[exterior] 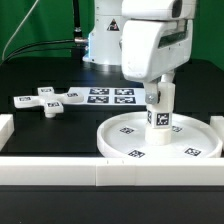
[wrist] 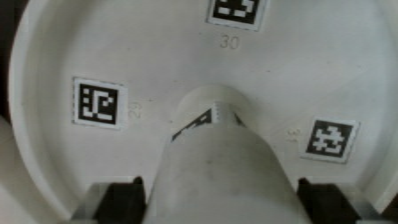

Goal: Assemble round table

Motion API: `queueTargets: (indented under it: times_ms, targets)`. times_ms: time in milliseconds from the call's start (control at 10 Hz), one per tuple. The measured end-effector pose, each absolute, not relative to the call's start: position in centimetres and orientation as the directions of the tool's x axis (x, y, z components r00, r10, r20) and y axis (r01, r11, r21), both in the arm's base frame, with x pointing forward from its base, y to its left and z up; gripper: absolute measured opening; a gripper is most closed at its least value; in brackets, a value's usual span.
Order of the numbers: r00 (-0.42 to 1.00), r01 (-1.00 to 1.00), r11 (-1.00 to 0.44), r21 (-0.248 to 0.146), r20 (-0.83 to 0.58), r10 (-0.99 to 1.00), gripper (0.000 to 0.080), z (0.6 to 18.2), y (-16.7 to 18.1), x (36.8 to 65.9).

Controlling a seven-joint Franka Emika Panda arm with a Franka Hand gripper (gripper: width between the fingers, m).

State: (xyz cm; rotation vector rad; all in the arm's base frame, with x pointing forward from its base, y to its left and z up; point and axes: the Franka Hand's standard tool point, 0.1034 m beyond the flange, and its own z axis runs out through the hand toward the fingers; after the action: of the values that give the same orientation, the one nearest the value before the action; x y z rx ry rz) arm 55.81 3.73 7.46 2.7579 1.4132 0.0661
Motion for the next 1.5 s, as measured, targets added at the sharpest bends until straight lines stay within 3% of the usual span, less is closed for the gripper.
queueTargets:
  times_ms: [400, 800, 1000, 1500]
  targets:
    - [0.741, 0.669, -0.742, 0.049, 0.031, 0.671, 0.0409, 7.43, 3.79, 55.76]
    - [0.976, 0.211, -0.977, -0.013, 0.051, 0.210, 0.0409, 7.31, 3.87, 55.51]
    - [0.999, 0.000, -0.999, -0.039, 0.043, -0.002, 0.0409, 7.27, 3.78, 55.46]
    - [0.955, -0.292, -0.954, -0.064, 0.025, -0.294, 0.0409, 7.27, 3.75, 55.43]
